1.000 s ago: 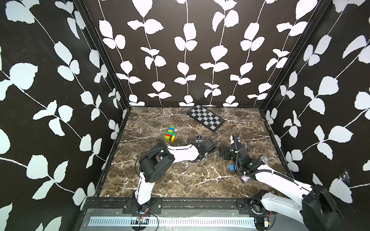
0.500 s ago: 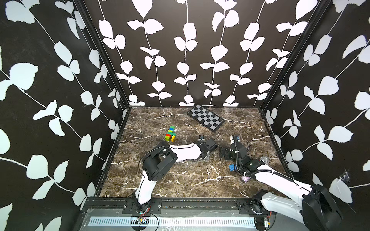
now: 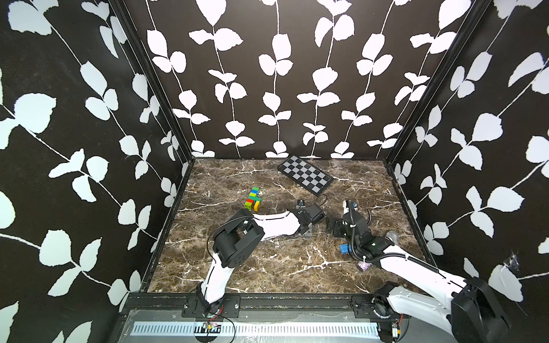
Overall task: Assemble the letter h with lego
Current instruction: Adjust the lego brick at the center of the board.
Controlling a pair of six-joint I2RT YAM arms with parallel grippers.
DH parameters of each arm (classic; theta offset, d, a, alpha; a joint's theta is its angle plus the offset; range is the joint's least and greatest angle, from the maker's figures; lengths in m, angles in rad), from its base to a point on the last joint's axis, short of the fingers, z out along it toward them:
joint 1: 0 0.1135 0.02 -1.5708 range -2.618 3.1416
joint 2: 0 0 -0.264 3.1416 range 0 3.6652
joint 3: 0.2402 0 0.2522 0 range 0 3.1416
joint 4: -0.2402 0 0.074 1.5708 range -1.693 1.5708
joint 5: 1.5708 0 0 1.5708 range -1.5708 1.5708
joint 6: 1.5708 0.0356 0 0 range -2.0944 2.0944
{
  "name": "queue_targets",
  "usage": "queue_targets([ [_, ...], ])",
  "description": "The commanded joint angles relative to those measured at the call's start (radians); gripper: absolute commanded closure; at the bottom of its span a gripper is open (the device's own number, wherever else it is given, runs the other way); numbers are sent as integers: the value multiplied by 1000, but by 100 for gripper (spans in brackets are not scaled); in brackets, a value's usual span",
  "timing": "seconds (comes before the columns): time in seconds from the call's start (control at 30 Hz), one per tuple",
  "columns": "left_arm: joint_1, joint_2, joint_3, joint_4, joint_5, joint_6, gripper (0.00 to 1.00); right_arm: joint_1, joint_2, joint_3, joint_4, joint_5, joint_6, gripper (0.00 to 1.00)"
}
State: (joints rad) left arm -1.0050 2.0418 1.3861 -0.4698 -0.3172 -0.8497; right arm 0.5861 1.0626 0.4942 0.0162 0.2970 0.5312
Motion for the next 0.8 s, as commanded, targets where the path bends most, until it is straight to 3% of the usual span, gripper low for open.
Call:
queue_targets([
  [0.0,5,-83,-16,-43,-17,-1,47,-5,-22,-15,-6,34,0,2],
  [0.17,2,-161,-23,-56,18,13,31,-5,-29,-11,-23,64,2,2],
  [0.37,-25,-262,-28,-63,33,60,1,-6,-23,11,-81,133,16,2],
  [0.53,-29,-373,-84,-64,33,178,1,-19,-23,37,-167,199,73,2],
  [0.77,-29,-569,-291,-77,-3,367,1,-73,-22,68,-234,142,86,6],
])
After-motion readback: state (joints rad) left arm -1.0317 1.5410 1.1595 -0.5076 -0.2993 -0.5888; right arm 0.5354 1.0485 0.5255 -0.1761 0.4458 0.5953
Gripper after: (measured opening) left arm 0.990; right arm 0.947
